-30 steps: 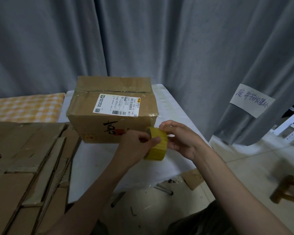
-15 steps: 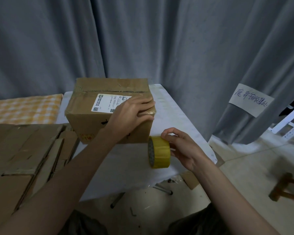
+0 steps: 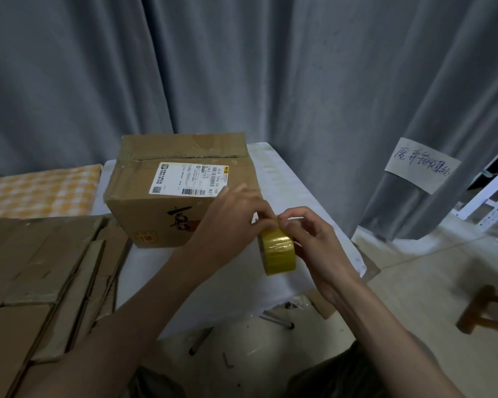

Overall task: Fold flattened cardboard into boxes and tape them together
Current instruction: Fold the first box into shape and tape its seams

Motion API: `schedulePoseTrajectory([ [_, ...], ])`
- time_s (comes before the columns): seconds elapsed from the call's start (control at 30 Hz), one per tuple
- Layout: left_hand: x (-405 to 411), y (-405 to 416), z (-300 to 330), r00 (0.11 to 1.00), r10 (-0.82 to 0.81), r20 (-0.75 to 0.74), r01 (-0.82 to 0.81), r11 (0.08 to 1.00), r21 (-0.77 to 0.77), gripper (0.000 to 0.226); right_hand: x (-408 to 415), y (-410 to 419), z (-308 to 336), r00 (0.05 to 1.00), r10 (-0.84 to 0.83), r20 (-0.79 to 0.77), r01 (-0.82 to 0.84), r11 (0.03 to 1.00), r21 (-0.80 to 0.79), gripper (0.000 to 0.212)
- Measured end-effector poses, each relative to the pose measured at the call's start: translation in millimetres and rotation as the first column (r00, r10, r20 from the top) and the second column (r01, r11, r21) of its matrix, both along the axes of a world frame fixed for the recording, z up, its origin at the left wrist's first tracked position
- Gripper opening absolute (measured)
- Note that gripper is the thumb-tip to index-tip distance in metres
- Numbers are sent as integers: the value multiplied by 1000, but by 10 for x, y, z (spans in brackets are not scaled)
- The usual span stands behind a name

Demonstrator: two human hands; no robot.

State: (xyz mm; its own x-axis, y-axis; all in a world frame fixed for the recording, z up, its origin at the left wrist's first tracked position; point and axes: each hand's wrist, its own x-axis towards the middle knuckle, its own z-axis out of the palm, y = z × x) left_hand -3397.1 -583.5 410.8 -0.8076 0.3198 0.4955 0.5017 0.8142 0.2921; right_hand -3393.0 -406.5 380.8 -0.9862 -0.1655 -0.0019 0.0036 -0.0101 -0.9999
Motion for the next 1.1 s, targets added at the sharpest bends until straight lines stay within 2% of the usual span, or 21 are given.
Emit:
schedulePoseTrajectory([
  [0.1,29,82,3,999,26,25,-28,999,45,12,35,16,-25,1000,-10,-28,9,1000,-27,17],
  [0.23,40,171,-6,991,128,31,-130,989,68,11,93,8,-141,1000,12,-7,-11,999,45,47],
  [0.37,55,234,-2,992,121,45,-123,991,57,12,138,-5,-188,988,-68,-137,86,987,133,38],
  [0.53,182,346,-20,995,76,-63,-68,991,114,15,61,-11,-222,975,-131,-181,154,981,121,23],
  [0.67,201,344,-14,993,77,-91,-61,984,167,15,-17,87,-224,976,-75,-203,97,990,98,16],
  [0.9,4,289,26,986,155,67,-167,949,267,12,33,271,-199,963,25,-269,11,991,132,11],
  [1.0,-36,313,26,983,149,106,-166,969,184,12,79,332,-137,954,79,-290,-40,990,138,12],
  [1.1,-11,414,21,981,193,15,-194,981,15,27,80,354,-80,953,81,-291,-42,989,139,12],
])
